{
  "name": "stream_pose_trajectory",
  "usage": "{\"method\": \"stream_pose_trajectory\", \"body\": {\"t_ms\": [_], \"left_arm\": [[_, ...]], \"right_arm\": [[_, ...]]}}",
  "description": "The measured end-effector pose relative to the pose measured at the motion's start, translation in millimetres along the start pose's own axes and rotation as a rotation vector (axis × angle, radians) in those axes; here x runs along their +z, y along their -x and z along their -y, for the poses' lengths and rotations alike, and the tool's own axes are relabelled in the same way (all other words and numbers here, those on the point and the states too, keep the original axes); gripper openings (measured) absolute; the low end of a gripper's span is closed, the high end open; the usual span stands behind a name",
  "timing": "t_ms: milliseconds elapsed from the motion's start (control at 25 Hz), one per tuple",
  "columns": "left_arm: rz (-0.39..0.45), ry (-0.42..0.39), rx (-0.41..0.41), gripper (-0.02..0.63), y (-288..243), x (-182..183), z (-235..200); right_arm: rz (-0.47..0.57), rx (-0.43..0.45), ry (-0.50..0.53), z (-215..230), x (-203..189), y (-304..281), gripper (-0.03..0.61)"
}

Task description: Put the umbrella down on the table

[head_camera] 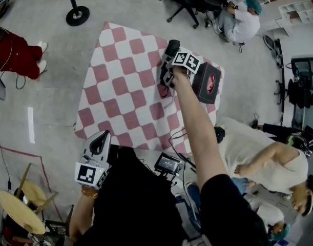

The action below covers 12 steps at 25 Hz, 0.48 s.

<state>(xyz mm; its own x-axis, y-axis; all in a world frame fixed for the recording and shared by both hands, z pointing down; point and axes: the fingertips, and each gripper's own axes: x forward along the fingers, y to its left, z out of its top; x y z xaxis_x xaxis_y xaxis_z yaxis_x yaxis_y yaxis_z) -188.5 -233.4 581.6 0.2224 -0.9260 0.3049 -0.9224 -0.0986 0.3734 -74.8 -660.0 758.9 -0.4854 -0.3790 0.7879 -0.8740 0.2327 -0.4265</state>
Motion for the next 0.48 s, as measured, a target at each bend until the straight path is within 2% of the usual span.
{"method": "stream_pose_trajectory", "body": {"t_ms": [320, 480], "left_arm": [[-0.014, -0.003, -0.030, 0.014, -4.9, -0.2, -0.3], [-0.021, -0.004, -0.044, 0.014, -7.2, 0.9, -2.0]], "right_arm": [[-0.037, -0.049, -0.013, 13.4, -6.9, -17.6, 0.241], [-0.068, -0.072, 0.012, 14.8, -12.1, -23.3, 0.241]]}}
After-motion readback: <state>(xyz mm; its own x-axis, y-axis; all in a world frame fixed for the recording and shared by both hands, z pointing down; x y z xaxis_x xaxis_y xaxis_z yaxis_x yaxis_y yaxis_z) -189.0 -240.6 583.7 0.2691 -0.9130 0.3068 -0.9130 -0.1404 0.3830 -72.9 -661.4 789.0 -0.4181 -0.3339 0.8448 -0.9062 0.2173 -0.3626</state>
